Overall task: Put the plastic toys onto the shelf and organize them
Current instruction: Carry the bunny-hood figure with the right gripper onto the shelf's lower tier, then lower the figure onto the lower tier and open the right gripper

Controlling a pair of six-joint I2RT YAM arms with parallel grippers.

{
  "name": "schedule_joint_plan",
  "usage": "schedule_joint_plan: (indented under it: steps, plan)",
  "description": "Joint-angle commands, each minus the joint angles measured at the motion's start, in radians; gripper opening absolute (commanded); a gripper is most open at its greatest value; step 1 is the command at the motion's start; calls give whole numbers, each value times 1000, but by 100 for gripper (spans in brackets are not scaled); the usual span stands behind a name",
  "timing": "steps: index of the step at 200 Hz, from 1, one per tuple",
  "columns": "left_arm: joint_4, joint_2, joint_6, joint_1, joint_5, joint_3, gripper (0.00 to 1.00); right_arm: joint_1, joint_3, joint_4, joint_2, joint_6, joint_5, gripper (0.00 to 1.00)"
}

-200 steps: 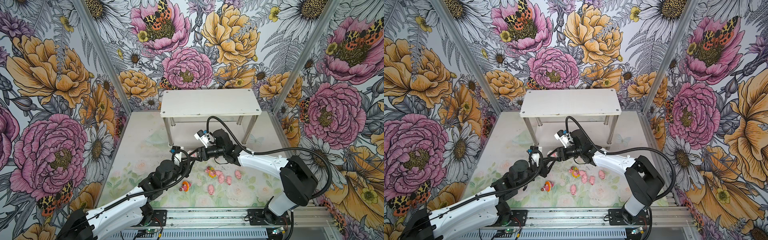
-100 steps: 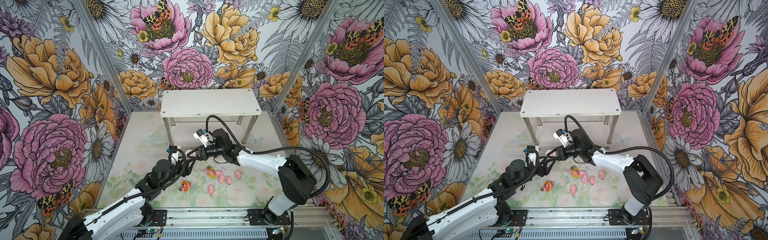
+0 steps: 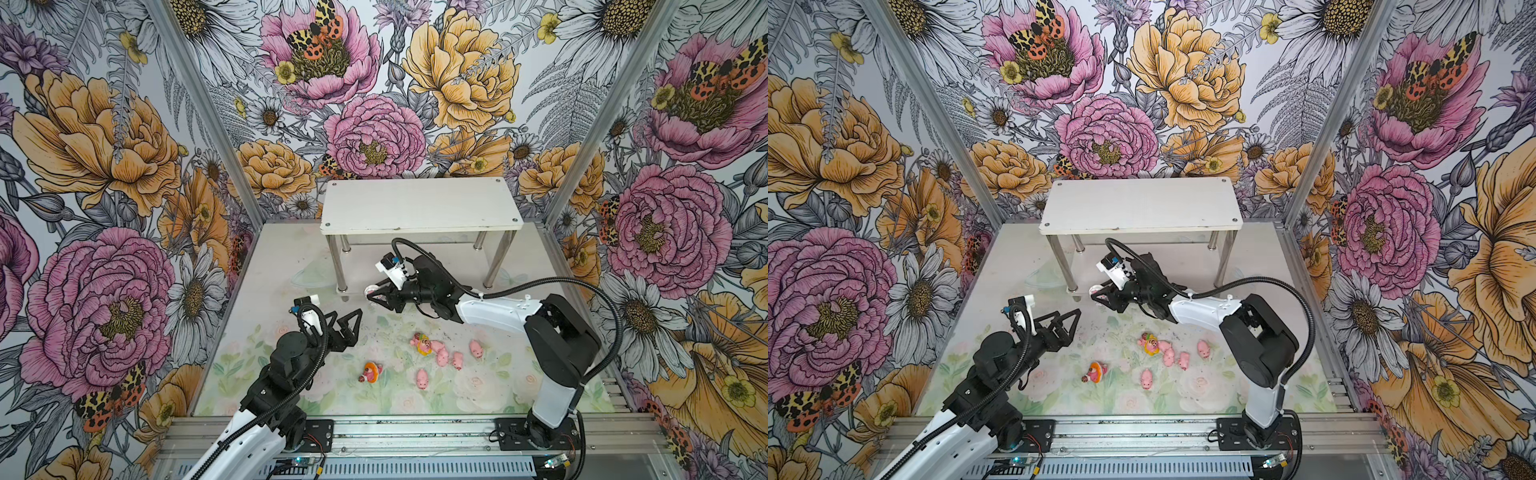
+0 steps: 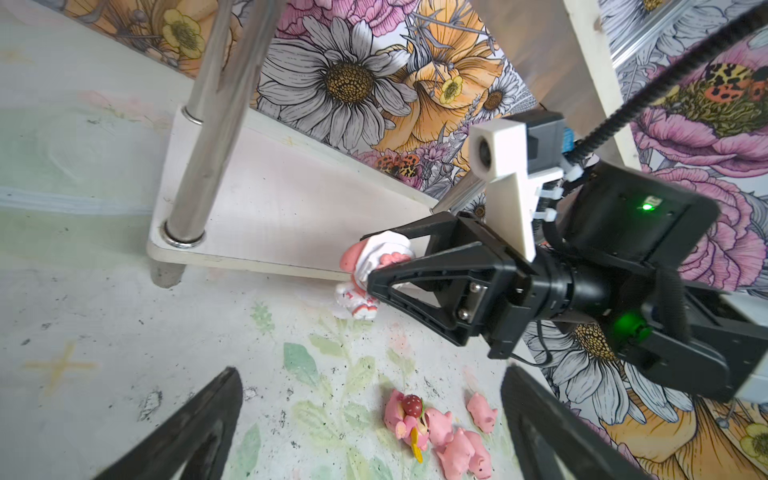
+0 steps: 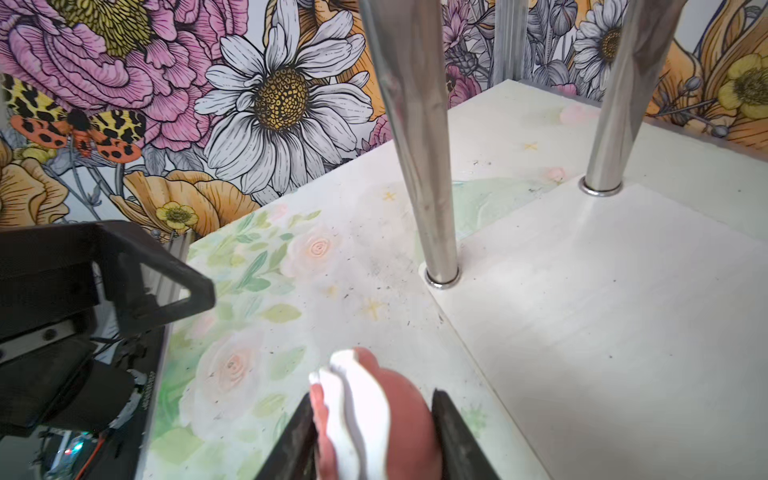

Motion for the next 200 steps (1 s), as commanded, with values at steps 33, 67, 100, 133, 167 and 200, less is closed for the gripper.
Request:
schedule_joint_plan:
  steps: [33, 67, 100, 133, 167, 200]
  plan:
    - [-169, -94, -54, 48, -33, -19, 99, -12, 208, 72, 191, -150, 22, 0]
    - [-165, -91, -63, 61, -33, -25, 99, -38, 259, 65, 258, -174, 25, 0]
    - [-168, -88, -64, 75, -29, -29, 99, -46, 266, 98, 303, -159, 30, 0]
    - [-168, -90, -68, 83, -25, -33, 99, -55, 286, 126, 337, -119, 24, 7]
    - [-167, -89, -61, 92, -24, -35, 99, -56, 301, 112, 343, -109, 24, 38]
    - [-157, -89, -63, 99, -15, -42, 99, -56, 300, 101, 340, -113, 22, 57]
